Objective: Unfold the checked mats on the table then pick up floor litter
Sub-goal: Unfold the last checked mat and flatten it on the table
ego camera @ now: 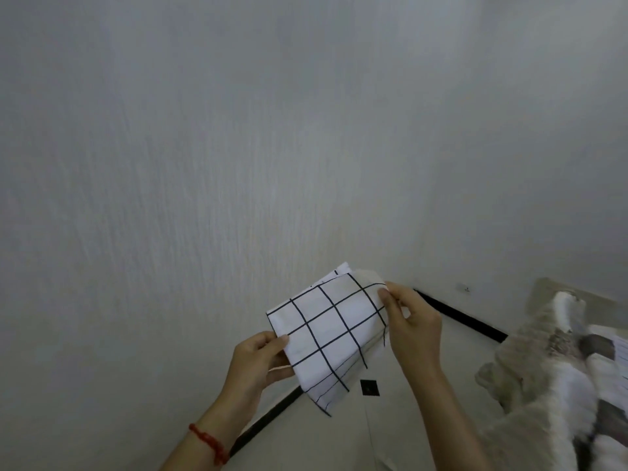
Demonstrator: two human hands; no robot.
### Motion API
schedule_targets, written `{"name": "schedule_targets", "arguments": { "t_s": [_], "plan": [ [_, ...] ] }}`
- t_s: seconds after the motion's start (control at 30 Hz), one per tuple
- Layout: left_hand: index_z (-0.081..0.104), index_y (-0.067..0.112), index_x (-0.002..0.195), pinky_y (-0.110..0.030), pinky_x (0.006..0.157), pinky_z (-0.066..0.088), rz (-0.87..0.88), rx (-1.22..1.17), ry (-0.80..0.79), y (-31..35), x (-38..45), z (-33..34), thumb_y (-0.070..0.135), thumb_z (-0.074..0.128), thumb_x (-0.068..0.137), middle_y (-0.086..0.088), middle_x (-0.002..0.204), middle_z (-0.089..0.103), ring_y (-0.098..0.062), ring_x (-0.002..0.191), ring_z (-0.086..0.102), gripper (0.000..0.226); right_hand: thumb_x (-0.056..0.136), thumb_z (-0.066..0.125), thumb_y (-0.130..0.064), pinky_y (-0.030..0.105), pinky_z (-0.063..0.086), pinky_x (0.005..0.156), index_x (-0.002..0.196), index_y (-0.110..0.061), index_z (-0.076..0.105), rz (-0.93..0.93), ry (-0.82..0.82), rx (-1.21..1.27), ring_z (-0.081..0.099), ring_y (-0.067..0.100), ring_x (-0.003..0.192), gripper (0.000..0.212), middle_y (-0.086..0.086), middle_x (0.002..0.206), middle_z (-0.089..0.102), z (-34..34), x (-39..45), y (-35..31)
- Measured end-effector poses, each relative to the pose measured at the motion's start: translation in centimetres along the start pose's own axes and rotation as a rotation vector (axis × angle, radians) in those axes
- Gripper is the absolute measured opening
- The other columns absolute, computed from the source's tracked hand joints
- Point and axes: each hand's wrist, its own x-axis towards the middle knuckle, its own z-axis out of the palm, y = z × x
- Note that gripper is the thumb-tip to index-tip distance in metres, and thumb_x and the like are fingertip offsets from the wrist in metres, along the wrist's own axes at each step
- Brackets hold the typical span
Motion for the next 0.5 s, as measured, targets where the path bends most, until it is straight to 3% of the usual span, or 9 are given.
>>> {"name": "schedule_targets", "arguments": {
  "t_s": [0.1,0.2,0.33,0.5],
  "plan": [
    [0.061,0.012,0.096,-0.027,0.069,0.054,0.052,0.091,0.07,-0.5,2.3,1.2,0.014,0.062,0.085,-0.008,0.098,0.069,-0.018,0.083,0.068,0.011,0.083,0.064,-0.003,-0.005,0.038,0.066,0.088,-0.005,0.072,-0.043,-0.036,-0.068,0.055,-0.022,0.073,0.01,-0.022,0.073,0.059,-0.1,1.7,1.2],
    [0.05,0.026,0.118,-0.027,0.094,0.036,0.242,0.38,0.097,-0.2,5.2,3.4,0.028,0.067,0.081,0.008,0.12,0.048,-0.009,0.112,0.045,0.041,0.084,0.062,-0.001,-0.002,0.038,0.066,0.088,-0.005,0.071,-0.092,-0.145,-0.131,0.055,-0.018,0.074,0.011,-0.019,0.074,0.06,-0.3,3.8,2.5],
    [0.043,0.034,0.128,-0.022,0.097,0.028,0.458,0.543,-0.125,2.6,9.4,7.7,0.042,0.068,0.075,0.022,0.125,0.04,0.002,0.116,0.036,0.059,0.083,0.057,0.007,0.0,0.042,0.07,0.09,-0.004,0.071,-0.179,-0.236,-0.161,0.056,-0.005,0.08,0.019,-0.006,0.083,0.064,-0.1,7.5,4.4],
    [0.05,0.048,0.104,-0.015,0.093,0.038,0.495,0.587,-0.445,5.4,14.2,13.8,0.034,0.073,0.073,0.022,0.113,0.058,0.008,0.11,0.051,0.04,0.083,0.058,0.004,0.0,0.041,0.069,0.092,-0.005,0.072,-0.228,-0.254,-0.21,0.055,-0.003,0.082,0.019,-0.01,0.082,0.063,-1.0,12.4,7.2]
  ]
}}
